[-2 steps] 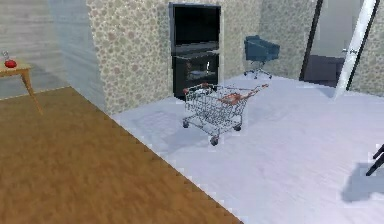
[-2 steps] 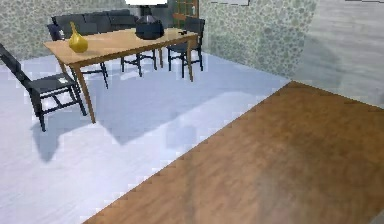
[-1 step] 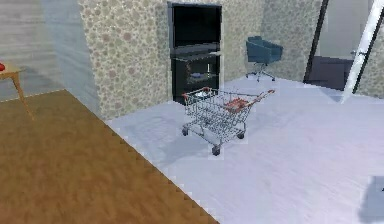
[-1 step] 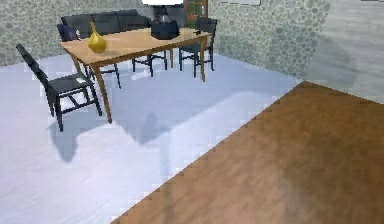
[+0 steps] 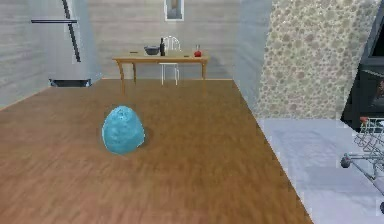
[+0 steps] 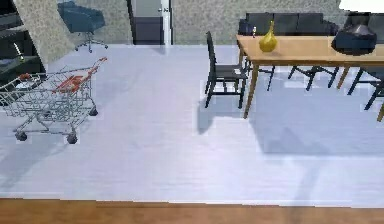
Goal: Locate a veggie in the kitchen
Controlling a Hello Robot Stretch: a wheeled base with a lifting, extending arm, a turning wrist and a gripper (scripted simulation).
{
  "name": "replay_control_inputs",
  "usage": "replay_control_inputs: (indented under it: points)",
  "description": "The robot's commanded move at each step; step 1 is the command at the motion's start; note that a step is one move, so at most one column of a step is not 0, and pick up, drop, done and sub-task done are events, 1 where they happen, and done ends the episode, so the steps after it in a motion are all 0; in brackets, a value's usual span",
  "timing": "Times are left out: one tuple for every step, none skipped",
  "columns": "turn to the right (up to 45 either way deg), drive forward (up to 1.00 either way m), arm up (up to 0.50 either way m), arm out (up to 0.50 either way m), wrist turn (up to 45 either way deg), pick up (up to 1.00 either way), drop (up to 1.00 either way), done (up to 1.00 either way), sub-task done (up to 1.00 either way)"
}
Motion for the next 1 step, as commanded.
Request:
replay_control_inputs:
  points:
    - [-36.0,0.0,0.0,0.0,0.0,0.0,0.0,0.0,0.0]
